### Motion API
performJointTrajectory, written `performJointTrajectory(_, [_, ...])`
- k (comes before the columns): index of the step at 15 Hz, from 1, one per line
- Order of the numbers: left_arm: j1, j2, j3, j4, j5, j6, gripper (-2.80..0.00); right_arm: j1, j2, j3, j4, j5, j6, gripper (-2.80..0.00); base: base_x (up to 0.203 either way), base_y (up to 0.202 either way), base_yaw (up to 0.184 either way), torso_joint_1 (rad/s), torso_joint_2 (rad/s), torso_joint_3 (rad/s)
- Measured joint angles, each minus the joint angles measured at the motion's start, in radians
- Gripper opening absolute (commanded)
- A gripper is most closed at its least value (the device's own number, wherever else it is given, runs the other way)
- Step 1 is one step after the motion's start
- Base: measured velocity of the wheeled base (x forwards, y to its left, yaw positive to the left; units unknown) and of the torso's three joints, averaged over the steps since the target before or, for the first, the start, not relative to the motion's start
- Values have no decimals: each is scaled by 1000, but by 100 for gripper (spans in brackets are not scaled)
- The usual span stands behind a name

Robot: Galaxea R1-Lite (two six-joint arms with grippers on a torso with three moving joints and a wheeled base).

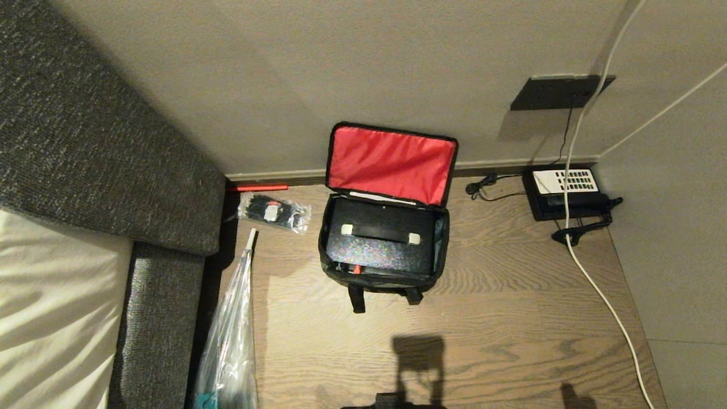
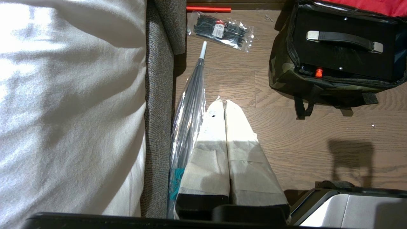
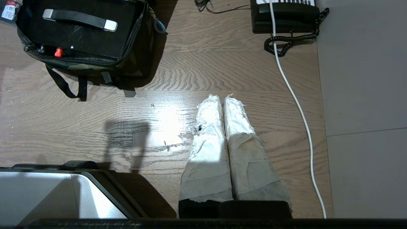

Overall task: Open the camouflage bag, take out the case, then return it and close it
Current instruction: Close the top of the storage box

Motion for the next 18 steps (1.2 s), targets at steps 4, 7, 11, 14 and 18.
performJointTrajectory(4, [0, 0, 0, 3, 0, 1, -280, 0, 0, 0, 1, 0, 1, -280, 0, 0, 0, 0, 0, 0])
performJointTrajectory(7, [0, 0, 0, 3, -1, -8, -280, 0, 0, 0, 1, 0, 0, -280, 0, 0, 0, 0, 0, 0])
performJointTrajectory(11, [0, 0, 0, 0, 0, -6, -280, 0, 1, 0, 2, 0, 0, -280, 130, 0, 2, 1, 2, 2])
performJointTrajectory(14, [0, 0, 0, 0, 0, -8, -280, 0, 1, 0, 2, 0, 0, -280, 191, 0, 1, 4, 1, 2])
performJointTrajectory(18, [0, 0, 0, 0, 0, -9, -280, 0, 1, 0, 2, 0, 0, -280, 146, 0, 0, 5, 3, 1])
